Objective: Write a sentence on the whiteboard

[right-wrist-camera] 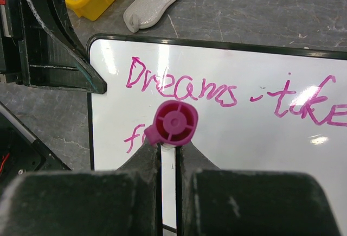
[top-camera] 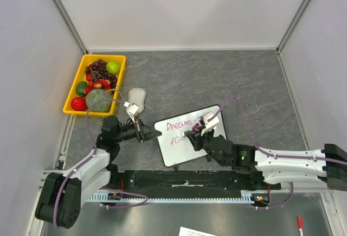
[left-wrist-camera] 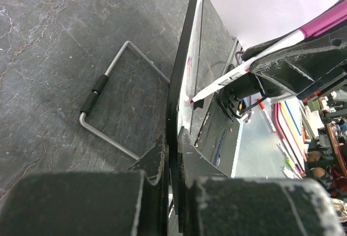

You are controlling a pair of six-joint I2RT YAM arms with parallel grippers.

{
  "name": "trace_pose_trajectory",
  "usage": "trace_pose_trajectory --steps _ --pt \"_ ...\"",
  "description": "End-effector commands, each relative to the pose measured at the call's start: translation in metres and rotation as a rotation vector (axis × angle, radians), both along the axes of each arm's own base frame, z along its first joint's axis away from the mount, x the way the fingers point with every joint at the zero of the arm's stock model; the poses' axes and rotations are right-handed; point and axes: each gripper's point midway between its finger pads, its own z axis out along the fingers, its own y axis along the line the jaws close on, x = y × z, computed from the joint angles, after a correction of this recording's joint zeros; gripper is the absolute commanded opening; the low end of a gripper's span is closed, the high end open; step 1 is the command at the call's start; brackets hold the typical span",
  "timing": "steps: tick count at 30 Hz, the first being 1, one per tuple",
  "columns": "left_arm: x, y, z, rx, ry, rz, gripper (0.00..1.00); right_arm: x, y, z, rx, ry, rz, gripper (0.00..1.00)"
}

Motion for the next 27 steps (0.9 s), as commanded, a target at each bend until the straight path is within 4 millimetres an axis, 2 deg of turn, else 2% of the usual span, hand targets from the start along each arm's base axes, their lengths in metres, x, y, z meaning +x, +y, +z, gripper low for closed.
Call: trace_pose_trajectory --steps 1,7,21,27 --pt "0.005 0.001 0.002 0.026 -0.095 0.000 0.02 -0.001 -0.010 -0.021 -0.055 0.023 -0.010 0.00" --pt "0.005 0.001 0.002 0.025 -0.095 0.000 0.02 0.001 -0.015 -0.018 -0.051 0.016 -0.032 0.00" --pt "0.005 0.001 0.002 0.026 -0.097 0.003 0.02 0.013 -0.018 0.008 -0.018 -0.031 -0.095 0.00" --pt "0.005 0.001 0.002 0.024 -0.098 0.003 0.02 0.014 -0.018 0.012 -0.013 -0.036 -0.100 0.00"
